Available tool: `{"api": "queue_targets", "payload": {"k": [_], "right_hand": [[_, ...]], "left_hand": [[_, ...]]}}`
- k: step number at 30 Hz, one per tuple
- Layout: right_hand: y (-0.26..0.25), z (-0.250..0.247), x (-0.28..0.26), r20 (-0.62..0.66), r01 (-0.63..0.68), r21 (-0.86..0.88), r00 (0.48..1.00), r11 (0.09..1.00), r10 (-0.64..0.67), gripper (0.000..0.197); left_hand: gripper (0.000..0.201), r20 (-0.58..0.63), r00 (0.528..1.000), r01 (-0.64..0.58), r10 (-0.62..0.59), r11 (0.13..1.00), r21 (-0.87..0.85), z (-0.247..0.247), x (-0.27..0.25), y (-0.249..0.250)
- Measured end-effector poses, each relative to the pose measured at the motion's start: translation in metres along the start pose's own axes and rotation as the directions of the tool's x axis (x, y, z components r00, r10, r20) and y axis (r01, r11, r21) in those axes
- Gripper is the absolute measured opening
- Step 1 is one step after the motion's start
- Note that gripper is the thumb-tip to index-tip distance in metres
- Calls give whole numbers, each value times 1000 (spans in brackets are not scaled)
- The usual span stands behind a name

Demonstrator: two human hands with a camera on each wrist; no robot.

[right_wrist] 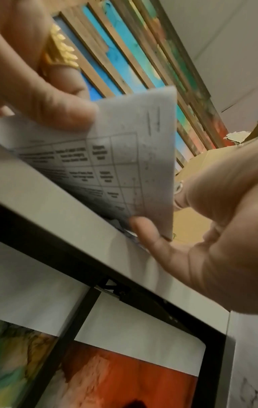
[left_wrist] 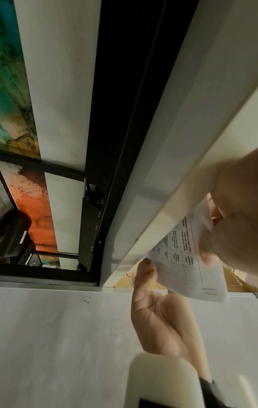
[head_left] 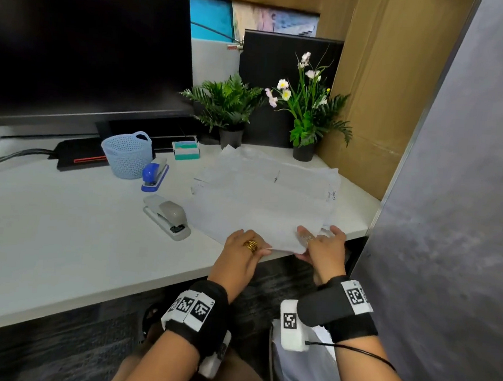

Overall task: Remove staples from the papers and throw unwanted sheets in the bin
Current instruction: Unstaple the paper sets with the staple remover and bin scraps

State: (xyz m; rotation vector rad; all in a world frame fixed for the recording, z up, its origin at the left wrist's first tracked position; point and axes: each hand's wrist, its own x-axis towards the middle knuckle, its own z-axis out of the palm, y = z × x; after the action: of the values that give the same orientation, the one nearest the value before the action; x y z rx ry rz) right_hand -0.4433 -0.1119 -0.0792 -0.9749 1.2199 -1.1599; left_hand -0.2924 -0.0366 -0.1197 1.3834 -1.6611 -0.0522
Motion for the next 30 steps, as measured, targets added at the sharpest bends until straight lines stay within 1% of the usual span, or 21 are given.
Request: {"api": "queue_targets", "payload": {"k": [1, 2, 3, 4, 6, 7, 9, 10, 12, 13, 16, 19, 21, 22, 24, 25, 26, 27, 28, 29, 30], "right_hand": [[-1, -1, 1, 18, -20, 19, 1000, 1000, 20, 68], [0, -1, 5, 43, -21, -14, 999, 1000, 21, 56], [1, -1, 7, 59, 0, -81, 998, 997, 5, 41], [3, -1, 8, 62, 22, -131, 998, 991, -14, 33], [3, 0, 6, 51, 60, -141, 997, 988, -54, 41], [0, 0, 3, 48, 104, -137, 994, 985, -98, 44], [-7, -1, -2, 31, 206, -131, 979, 970, -203, 44], [-11, -1, -5, 17, 257, -112, 966, 960, -257, 42], [-21, -2, -11, -9, 360, -50, 933, 932, -361, 38], [-26, -2, -16, -15, 398, -5, 917, 917, -398, 37], [-37, -2, -23, 19, 435, 91, 899, 896, -438, 37], [-31, 5, -28, 125, 413, 114, 897, 904, -425, 41], [-19, 10, -34, 242, 404, 73, 880, 912, -409, 46], [-12, 12, -37, 310, 411, 33, 862, 911, -400, 46], [3, 17, -43, 433, 420, -32, 824, 907, -366, 47], [9, 20, -46, 474, 421, -52, 809, 906, -348, 48], [14, 22, -48, 508, 418, -69, 796, 906, -329, 49], [19, 25, -50, 546, 418, -91, 780, 904, -306, 49], [23, 27, -52, 579, 418, -123, 767, 900, -277, 48], [27, 29, -54, 609, 416, -161, 756, 895, -241, 45], [30, 31, -55, 624, 446, -226, 749, 866, -223, 39]], "left_hand": [[39, 10, 1000, 10, -9, 998, -70, -2, 0, 1], [39, 23, 1000, 9, -6, 993, -114, -4, -1, 2], [39, 43, 999, 2, 4, 992, -128, -6, -2, 3], [39, 74, 997, -9, 19, 992, -123, -7, -3, 2], [38, 152, 988, -23, 38, 995, -99, -11, -5, 0], [39, 189, 981, -26, 37, 998, -61, -14, -6, -1], [43, 253, 967, -16, 2, 999, 52, -21, -5, -1], [47, 263, 964, 0, -25, 996, 93, -26, -4, 0], [52, 221, 973, 37, -64, 992, 124, -37, 0, 4], [50, 179, 981, 44, -67, 990, 134, -43, 3, 6], [39, 37, 999, 28, -36, 977, 210, -67, 13, 14], [37, -131, 991, 23, 21, 944, 330, -96, 20, 25], [39, -207, 978, 78, 12, 904, 420, -115, 18, 29], [46, -220, 975, 128, -25, 876, 465, -124, 14, 30], [64, -189, 968, 246, -167, 798, 550, -140, 3, 30], [71, -152, 954, 297, -258, 750, 591, -147, -3, 29], [73, -117, 932, 336, -342, 699, 631, -152, -8, 26], [70, -96, 907, 366, -410, 654, 662, -156, -14, 22], [63, -91, 886, 389, -455, 622, 680, -161, -19, 18], [54, -91, 869, 411, -486, 607, 680, -165, -24, 14], [47, -98, 856, 436, -508, 606, 665, -169, -29, 11]]}}
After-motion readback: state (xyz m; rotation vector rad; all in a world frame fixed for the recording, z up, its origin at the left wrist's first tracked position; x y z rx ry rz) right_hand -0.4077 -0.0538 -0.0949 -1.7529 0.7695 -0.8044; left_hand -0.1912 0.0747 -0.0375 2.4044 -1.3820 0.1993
